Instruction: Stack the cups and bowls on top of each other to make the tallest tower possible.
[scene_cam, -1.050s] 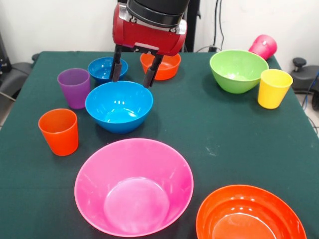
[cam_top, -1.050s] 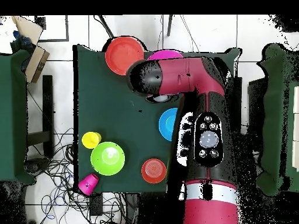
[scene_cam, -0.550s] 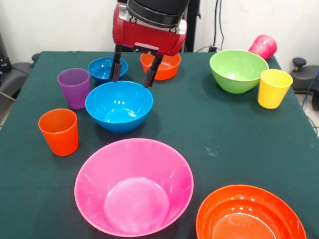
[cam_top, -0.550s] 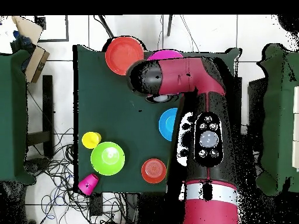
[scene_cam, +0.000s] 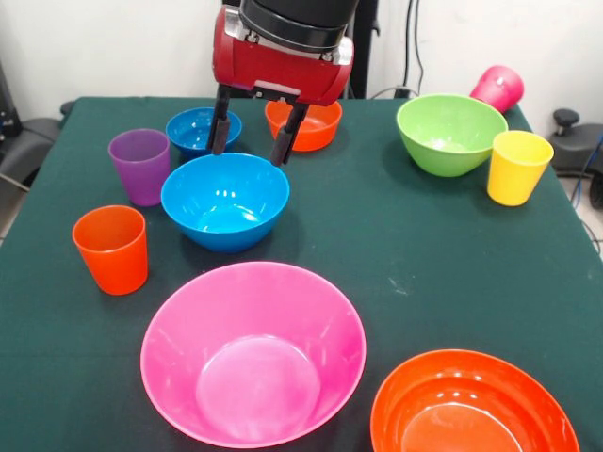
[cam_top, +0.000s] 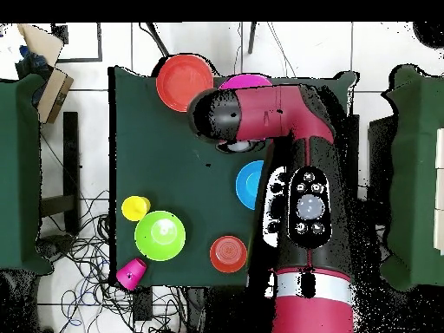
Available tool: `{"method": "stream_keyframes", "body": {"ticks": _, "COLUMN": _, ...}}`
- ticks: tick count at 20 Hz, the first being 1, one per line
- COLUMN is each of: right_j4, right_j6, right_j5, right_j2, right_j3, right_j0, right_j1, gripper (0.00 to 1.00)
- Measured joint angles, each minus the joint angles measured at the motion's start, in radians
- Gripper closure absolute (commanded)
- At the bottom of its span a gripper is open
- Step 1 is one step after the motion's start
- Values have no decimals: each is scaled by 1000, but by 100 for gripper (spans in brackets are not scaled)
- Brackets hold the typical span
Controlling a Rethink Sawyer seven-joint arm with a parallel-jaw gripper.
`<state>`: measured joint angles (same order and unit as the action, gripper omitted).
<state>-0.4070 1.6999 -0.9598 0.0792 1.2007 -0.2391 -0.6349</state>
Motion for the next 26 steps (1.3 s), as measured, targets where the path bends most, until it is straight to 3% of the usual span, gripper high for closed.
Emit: {"method": "stream_keyframes", "body": {"ticks": 26, "right_j4": 0, "right_j6": 0, "right_j5": 0, "right_j2": 1, "right_j3": 0, "right_j0": 0, "right_j1": 27, "gripper": 0}}
